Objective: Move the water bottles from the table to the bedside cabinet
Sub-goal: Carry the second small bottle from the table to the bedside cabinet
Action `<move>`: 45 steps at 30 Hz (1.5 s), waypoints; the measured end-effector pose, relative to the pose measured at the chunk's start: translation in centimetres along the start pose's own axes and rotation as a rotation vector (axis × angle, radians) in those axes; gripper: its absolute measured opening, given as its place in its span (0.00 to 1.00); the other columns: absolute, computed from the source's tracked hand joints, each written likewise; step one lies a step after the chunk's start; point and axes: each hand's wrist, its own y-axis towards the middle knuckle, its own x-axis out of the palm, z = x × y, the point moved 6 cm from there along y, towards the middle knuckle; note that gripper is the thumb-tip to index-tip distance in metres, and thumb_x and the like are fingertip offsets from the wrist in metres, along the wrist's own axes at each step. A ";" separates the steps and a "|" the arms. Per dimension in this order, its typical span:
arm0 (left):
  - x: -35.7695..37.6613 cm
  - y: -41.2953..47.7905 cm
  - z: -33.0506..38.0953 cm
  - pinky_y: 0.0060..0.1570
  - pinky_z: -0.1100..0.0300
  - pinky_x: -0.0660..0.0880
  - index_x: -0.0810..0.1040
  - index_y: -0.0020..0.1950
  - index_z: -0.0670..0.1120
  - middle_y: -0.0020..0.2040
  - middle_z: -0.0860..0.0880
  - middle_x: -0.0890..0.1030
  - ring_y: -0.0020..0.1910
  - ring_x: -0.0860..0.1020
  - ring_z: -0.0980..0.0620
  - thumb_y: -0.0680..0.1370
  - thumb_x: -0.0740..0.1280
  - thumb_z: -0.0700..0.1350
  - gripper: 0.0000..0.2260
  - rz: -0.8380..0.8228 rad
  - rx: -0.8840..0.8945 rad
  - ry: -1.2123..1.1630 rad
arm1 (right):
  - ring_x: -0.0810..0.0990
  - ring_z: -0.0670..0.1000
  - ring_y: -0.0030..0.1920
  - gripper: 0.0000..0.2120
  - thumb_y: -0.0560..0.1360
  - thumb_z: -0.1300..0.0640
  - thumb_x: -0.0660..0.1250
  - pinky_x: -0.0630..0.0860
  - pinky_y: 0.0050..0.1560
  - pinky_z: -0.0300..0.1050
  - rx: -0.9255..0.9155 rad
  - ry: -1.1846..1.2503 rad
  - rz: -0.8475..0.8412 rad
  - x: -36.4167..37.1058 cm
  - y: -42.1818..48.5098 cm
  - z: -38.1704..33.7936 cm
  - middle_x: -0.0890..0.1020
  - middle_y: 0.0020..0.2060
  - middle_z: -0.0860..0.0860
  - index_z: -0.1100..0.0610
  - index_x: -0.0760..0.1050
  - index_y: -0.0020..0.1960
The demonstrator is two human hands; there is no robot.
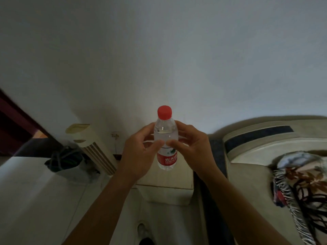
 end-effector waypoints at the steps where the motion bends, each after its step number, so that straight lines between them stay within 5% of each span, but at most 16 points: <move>1: -0.2 1.1 -0.5 0.59 0.54 0.79 0.73 0.70 0.52 0.63 0.53 0.81 0.59 0.80 0.54 0.79 0.67 0.47 0.19 -0.012 0.002 -0.008 | 0.84 0.47 0.59 0.26 0.73 0.56 0.75 0.82 0.60 0.49 0.002 -0.014 0.011 0.2 0.9 0.3 0.83 0.62 0.49 0.53 0.76 0.70; 7: -1.3 8.4 -3.3 0.53 0.66 0.78 0.72 0.71 0.53 0.64 0.54 0.80 0.58 0.80 0.56 0.80 0.66 0.46 0.19 -0.123 0.060 -0.049 | 0.85 0.46 0.58 0.25 0.73 0.62 0.75 0.84 0.57 0.48 0.013 -0.075 0.103 1.8 6.5 2.0 0.83 0.62 0.50 0.56 0.77 0.69; 12: -2.2 14.4 -5.7 0.56 0.51 0.81 0.72 0.71 0.54 0.64 0.54 0.80 0.58 0.80 0.54 0.79 0.68 0.47 0.20 -0.152 0.067 -0.114 | 0.85 0.48 0.59 0.24 0.73 0.60 0.75 0.83 0.59 0.53 0.048 -0.173 0.140 2.6 11.7 2.5 0.84 0.62 0.48 0.55 0.77 0.69; 22: -0.2 22.8 -10.3 0.57 0.51 0.80 0.72 0.71 0.52 0.66 0.52 0.79 0.54 0.79 0.58 0.77 0.70 0.45 0.22 -0.236 0.037 -0.112 | 0.85 0.48 0.58 0.24 0.72 0.60 0.75 0.83 0.60 0.53 0.174 -0.193 0.179 2.6 17.8 7.2 0.84 0.61 0.48 0.50 0.77 0.66; 30: 4.4 27.6 -15.4 0.60 0.48 0.79 0.71 0.74 0.50 0.68 0.51 0.78 0.61 0.80 0.51 0.78 0.70 0.47 0.24 -0.229 -0.048 -0.082 | 0.85 0.44 0.57 0.25 0.72 0.63 0.76 0.82 0.57 0.38 0.241 -0.200 0.187 1.4 21.7 14.7 0.84 0.61 0.50 0.56 0.77 0.68; 36: 8.1 29.7 -21.5 0.56 0.71 0.74 0.70 0.74 0.52 0.67 0.53 0.78 0.60 0.79 0.58 0.79 0.69 0.47 0.24 -0.271 -0.099 -0.051 | 0.84 0.46 0.58 0.25 0.72 0.61 0.77 0.81 0.61 0.42 0.309 -0.274 0.174 1.5 22.9 21.8 0.84 0.60 0.51 0.56 0.76 0.67; 40: 9.8 29.9 -25.8 0.63 0.56 0.77 0.69 0.75 0.51 0.68 0.53 0.77 0.64 0.77 0.56 0.80 0.68 0.47 0.23 -0.268 -0.141 -0.034 | 0.83 0.44 0.57 0.23 0.71 0.61 0.77 0.80 0.60 0.39 0.354 -0.272 0.124 2.3 23.3 26.2 0.83 0.58 0.46 0.53 0.76 0.64; 45: 11.5 29.6 -31.0 0.60 0.55 0.79 0.70 0.74 0.50 0.68 0.52 0.77 0.63 0.78 0.54 0.79 0.68 0.45 0.23 -0.247 -0.200 -0.058 | 0.82 0.42 0.59 0.26 0.70 0.61 0.78 0.80 0.59 0.36 0.388 -0.266 0.065 3.7 23.2 32.0 0.82 0.57 0.41 0.44 0.73 0.62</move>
